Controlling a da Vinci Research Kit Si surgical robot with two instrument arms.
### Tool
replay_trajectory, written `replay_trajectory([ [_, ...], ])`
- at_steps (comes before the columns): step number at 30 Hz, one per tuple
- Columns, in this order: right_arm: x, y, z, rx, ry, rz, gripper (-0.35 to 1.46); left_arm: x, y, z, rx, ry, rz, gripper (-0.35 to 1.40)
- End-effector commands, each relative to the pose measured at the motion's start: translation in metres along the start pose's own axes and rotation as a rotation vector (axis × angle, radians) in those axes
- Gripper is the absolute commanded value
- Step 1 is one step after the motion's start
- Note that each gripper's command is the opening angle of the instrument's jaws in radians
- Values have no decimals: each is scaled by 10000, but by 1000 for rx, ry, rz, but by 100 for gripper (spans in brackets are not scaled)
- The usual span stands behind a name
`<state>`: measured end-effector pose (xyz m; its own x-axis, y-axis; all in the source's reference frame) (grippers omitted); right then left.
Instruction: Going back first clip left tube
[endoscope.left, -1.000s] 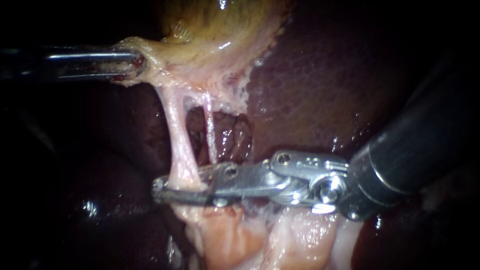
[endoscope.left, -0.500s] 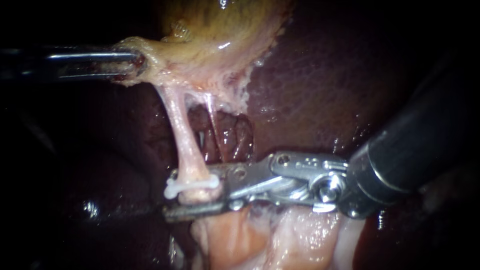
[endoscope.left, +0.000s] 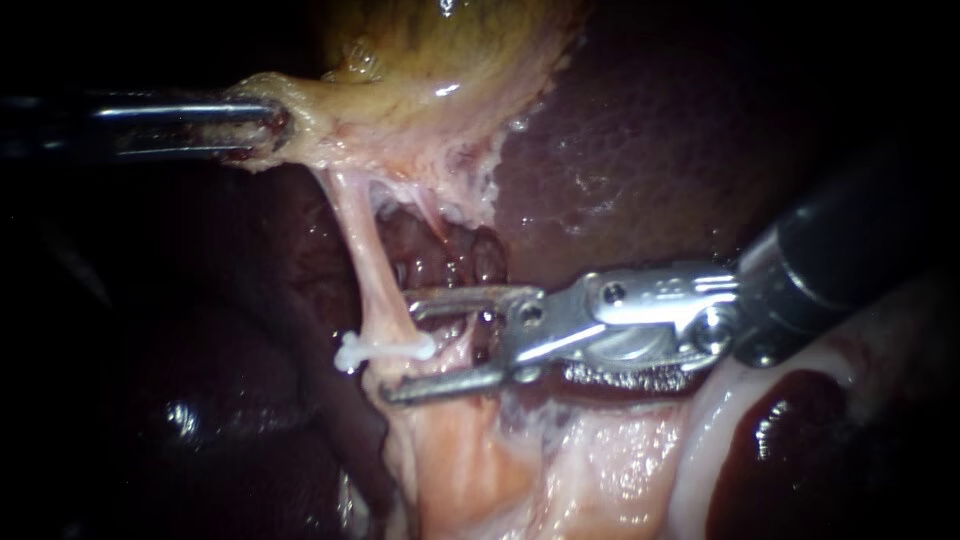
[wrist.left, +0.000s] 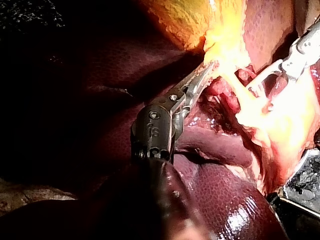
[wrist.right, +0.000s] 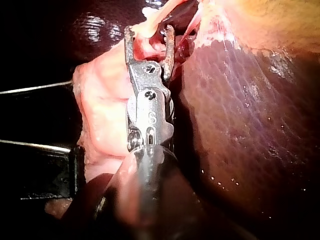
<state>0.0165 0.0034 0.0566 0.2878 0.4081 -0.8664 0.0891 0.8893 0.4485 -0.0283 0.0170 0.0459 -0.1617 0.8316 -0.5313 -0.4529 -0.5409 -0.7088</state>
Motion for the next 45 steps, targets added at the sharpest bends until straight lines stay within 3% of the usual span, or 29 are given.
replay_trajectory([
  [1, 1, -1, -10, 4, 1, -3, 50, 0, 0, 0, 0, 0, 0, -35],
  [9, 11, 0, -78, -16, -6, -86, 50, 0, 0, 1, 1, 0, 0, -35],
  [15, 8, 3, -107, -39, -12, -102, 50, -1, 1, 3, 2, 1, 0, -35],
  [21, 3, 2, -112, -37, -12, -104, 50, -4, 2, 11, 10, 4, 2, -35],
  [34, 1, 2, -115, -36, -12, -104, 50, -26, -1, 69, -16, -11, 16, -35],
  [45, 1, 2, -116, -33, -12, -104, 50, -27, -6, 74, -17, -11, 17, -35],
])
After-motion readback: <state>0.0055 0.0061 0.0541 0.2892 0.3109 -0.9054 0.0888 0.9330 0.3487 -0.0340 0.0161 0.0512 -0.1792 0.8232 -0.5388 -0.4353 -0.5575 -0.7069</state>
